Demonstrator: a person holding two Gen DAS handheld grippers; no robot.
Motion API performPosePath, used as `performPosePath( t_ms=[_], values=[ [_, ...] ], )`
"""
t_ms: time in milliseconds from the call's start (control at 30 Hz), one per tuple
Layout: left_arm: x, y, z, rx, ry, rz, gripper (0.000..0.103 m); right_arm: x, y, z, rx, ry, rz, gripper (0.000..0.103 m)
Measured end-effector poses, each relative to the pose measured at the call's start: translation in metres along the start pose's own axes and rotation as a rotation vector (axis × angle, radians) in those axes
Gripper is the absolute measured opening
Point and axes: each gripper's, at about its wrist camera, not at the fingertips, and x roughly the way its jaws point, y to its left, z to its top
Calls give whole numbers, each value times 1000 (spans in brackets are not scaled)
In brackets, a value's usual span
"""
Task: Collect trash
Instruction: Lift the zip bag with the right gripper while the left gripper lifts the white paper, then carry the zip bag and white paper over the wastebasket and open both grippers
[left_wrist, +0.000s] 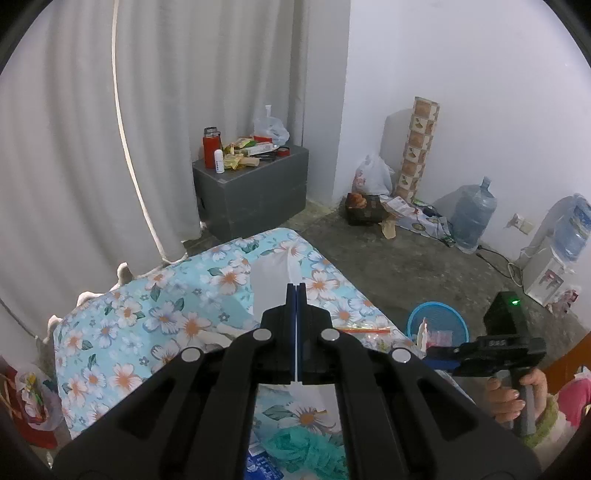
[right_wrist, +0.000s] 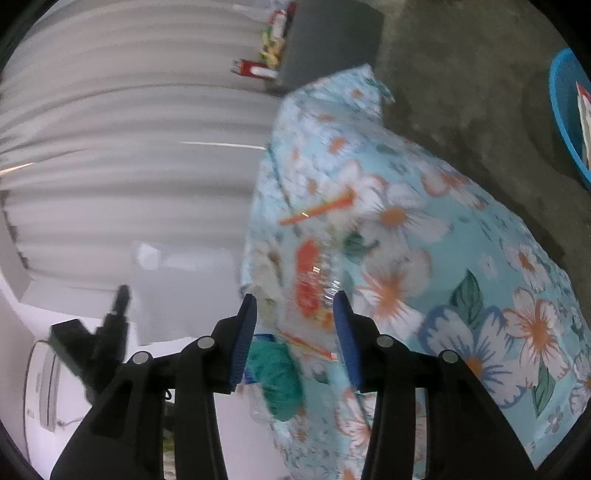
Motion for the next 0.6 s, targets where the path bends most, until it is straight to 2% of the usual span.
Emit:
performPosePath(
  t_ms=[200, 300, 333, 367, 400, 600],
  values=[
    [-2, 1, -8, -15, -7, -21, 0, 38, -12, 10, 27, 69, -85, 44],
    [-5, 2, -10, -30, -9, -30, 0, 50, -4, 12, -16, 78, -105, 42],
    [-6, 3, -10, -34, -10, -32, 0, 53, -1, 12, -26, 77, -113, 28],
    [-7, 4, -12, -39, -12, -35, 0, 55, 1, 11, -36, 79, -114, 21],
    [-8, 4, -12, -41, -13, -36, 0, 57, 2, 11, -40, 81, -114, 8],
    [-23, 0, -12, -39, -35, -46, 0, 35, 29, 0, -136, 12, -90, 3]
  ],
)
